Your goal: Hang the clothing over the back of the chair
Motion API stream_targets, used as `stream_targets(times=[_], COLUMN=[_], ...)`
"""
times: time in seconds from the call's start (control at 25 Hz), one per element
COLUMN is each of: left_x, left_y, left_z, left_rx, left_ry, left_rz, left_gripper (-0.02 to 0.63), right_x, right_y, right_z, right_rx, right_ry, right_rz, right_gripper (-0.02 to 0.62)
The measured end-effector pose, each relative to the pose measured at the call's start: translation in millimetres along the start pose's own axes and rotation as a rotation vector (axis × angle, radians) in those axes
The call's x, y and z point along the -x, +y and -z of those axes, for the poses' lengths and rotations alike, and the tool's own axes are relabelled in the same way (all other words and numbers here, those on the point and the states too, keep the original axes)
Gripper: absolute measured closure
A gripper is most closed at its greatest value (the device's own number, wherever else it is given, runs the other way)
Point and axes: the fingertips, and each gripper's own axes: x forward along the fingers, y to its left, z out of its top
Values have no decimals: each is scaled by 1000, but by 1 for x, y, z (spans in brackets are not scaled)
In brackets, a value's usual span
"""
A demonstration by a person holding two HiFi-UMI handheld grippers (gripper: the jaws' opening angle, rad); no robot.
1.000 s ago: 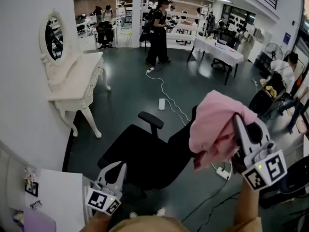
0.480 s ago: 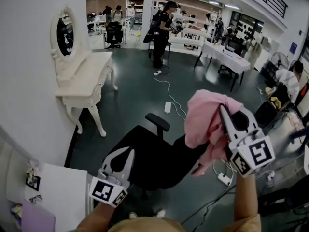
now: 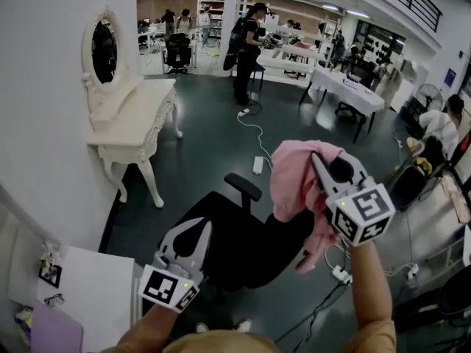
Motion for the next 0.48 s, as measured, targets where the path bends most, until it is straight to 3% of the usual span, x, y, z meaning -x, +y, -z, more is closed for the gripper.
stream_targets(times=[0.16,0.32,0.48], left_x=[0,4,6], left_y=[0,2,5], left_z=[7,14,20], left_rx=[11,16,17], left_ry=[15,30,37], left_rz=[-6,-16,-32], left_gripper=[603,603,603], right_x=[-33,-56,-69], right_y=[9,30,47], right_z=[15,50,86], right_rx=[19,-5,43], right_ry=[100,189,273], right_rz=[-57,-133,-177], right_gripper=[554,554,554])
